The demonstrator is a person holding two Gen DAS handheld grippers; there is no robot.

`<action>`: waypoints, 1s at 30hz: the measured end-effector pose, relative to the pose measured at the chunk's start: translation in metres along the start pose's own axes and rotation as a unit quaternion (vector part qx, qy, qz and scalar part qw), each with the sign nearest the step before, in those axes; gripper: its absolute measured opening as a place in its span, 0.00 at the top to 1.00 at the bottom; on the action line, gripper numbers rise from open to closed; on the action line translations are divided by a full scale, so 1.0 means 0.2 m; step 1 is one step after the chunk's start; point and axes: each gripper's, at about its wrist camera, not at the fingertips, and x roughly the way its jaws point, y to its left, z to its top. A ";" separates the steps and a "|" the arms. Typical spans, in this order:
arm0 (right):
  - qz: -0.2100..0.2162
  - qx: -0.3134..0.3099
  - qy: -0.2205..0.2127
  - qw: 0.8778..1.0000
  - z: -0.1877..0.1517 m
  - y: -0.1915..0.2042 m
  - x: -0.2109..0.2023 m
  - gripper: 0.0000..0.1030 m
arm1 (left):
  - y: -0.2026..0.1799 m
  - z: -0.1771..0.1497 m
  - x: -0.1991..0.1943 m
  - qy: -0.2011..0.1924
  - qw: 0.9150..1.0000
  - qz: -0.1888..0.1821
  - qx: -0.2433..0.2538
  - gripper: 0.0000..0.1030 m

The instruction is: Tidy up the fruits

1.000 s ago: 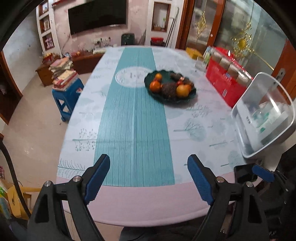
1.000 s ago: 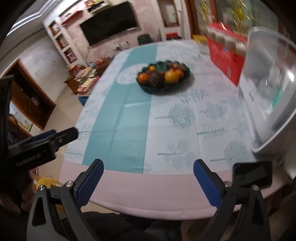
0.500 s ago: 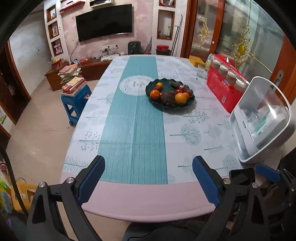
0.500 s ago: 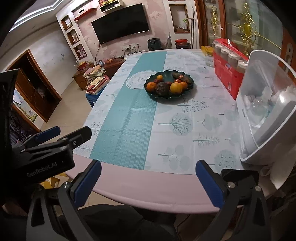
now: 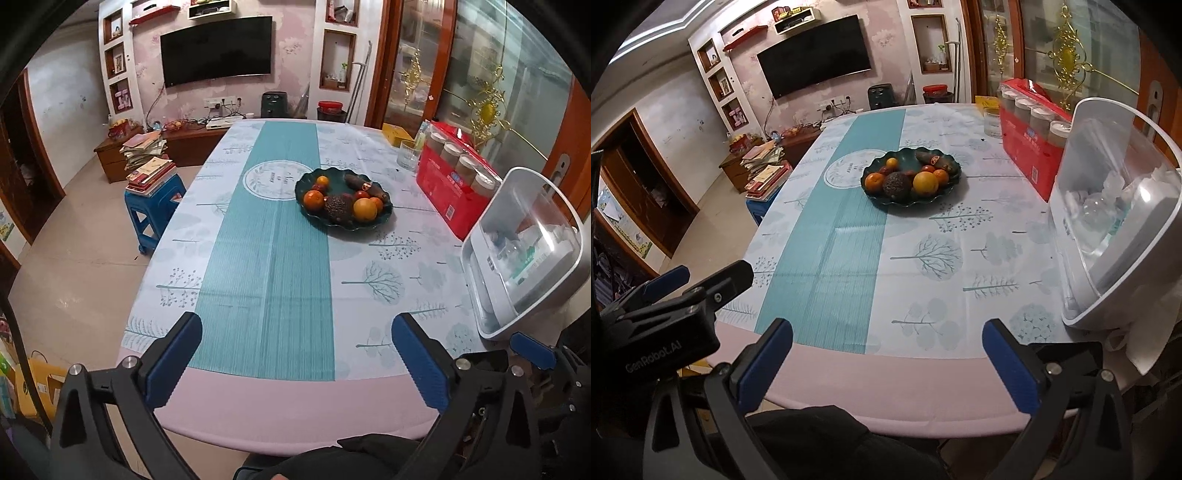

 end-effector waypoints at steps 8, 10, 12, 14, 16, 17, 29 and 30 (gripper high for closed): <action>0.004 0.000 0.001 1.000 0.00 0.02 0.03 0.00 | 0.01 0.01 0.00 -0.008 1.000 0.011 0.002 0.01; 0.006 0.000 0.001 1.000 0.00 0.02 0.04 0.00 | 0.02 0.01 0.00 -0.009 1.000 0.012 0.002 0.01; 0.007 0.001 0.001 1.000 0.01 0.02 0.04 0.00 | 0.02 0.01 0.00 -0.009 1.000 0.012 0.003 0.01; 0.008 0.002 0.002 1.000 0.01 0.02 0.05 0.00 | 0.03 0.01 0.00 -0.009 1.000 0.013 0.003 0.01; 0.008 0.003 0.003 1.000 0.01 0.02 0.05 0.00 | 0.03 0.01 0.00 -0.008 1.000 0.013 0.003 0.01; 0.008 0.003 0.003 1.000 0.01 0.02 0.05 0.00 | 0.03 0.01 0.00 -0.008 1.000 0.013 0.003 0.01; 0.011 0.004 0.009 1.000 0.01 0.03 0.07 0.00 | 0.07 0.00 0.01 -0.006 1.000 0.017 0.001 0.01; 0.010 0.004 0.010 1.000 0.01 0.03 0.07 0.00 | 0.07 0.01 0.01 -0.006 1.000 0.017 0.001 0.01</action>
